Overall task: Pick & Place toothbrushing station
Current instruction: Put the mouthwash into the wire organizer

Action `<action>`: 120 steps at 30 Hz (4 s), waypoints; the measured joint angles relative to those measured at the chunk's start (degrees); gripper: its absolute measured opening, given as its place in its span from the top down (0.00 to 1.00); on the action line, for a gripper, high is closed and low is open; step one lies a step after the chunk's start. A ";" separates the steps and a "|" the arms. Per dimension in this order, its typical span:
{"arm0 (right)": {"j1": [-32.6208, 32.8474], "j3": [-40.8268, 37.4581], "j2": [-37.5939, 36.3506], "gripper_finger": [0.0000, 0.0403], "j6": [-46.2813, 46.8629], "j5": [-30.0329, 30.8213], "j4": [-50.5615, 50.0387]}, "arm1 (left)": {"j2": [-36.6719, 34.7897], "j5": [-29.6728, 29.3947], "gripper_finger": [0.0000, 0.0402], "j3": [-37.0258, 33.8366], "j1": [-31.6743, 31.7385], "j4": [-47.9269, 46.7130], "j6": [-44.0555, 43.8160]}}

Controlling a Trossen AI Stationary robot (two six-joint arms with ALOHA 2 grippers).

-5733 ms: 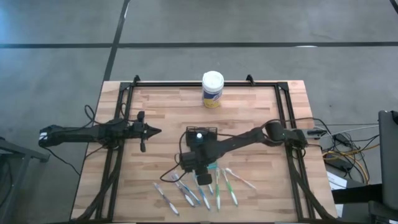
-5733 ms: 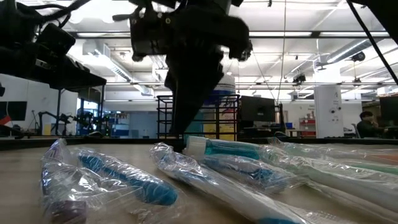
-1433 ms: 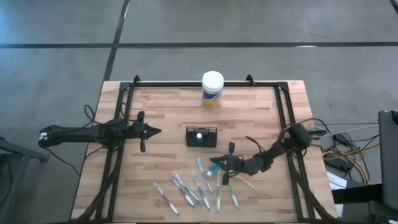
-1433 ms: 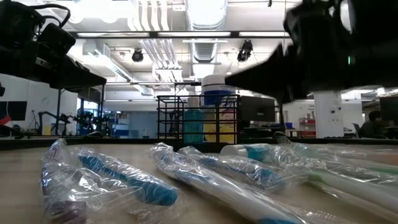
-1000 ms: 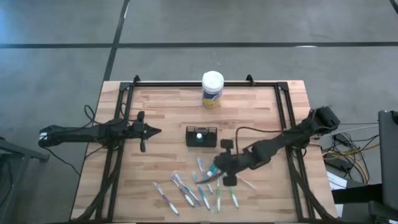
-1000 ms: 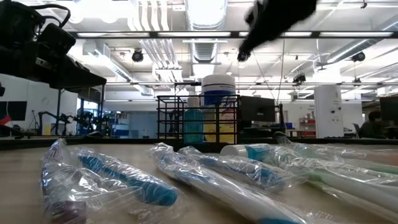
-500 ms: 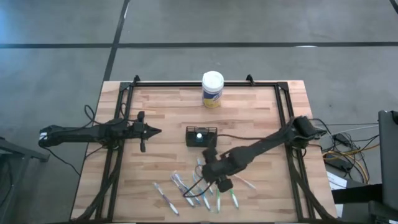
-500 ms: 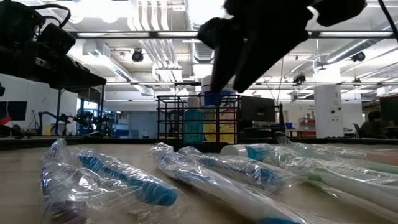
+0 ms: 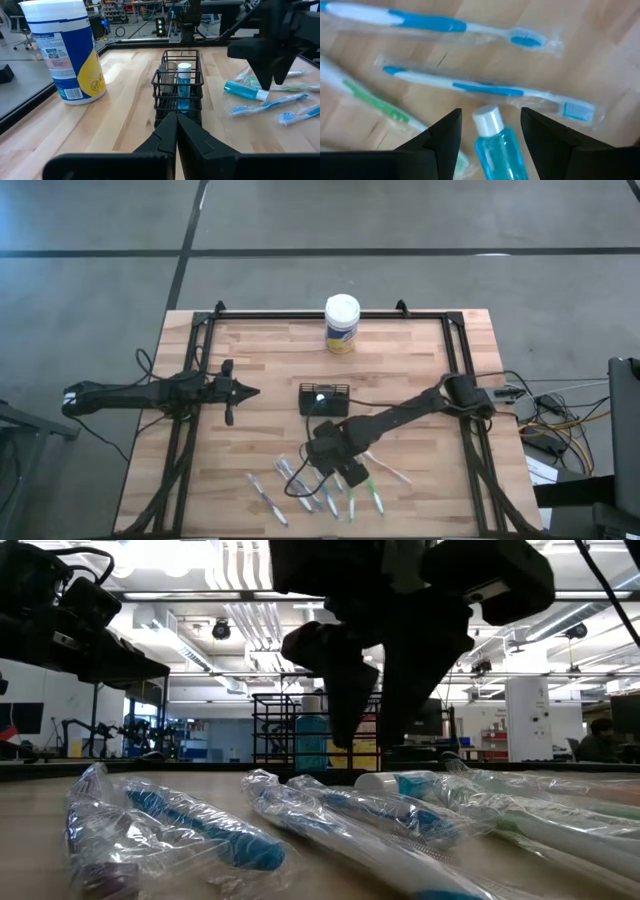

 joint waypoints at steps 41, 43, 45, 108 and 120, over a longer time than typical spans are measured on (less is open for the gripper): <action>-2.28 -10.39 -0.15 0.78 1.61 -3.79 10.71 | 0.01 -0.09 0.97 0.00 0.00 0.09 0.03; -2.24 -10.12 -0.17 0.78 1.36 -3.69 10.42 | 0.01 -0.09 0.97 0.00 0.00 0.08 0.03; -2.24 -9.68 -0.17 0.78 1.34 -3.69 10.18 | 0.01 -0.11 0.97 0.00 0.00 0.09 0.06; -9.58 -57.94 -19.55 0.78 14.81 36.86 119.49 | -0.03 0.13 0.97 0.00 -0.07 -0.20 -0.97; -3.59 -52.02 -14.94 0.78 13.13 57.43 118.67 | -0.03 0.11 0.97 0.00 -0.07 -0.28 -0.97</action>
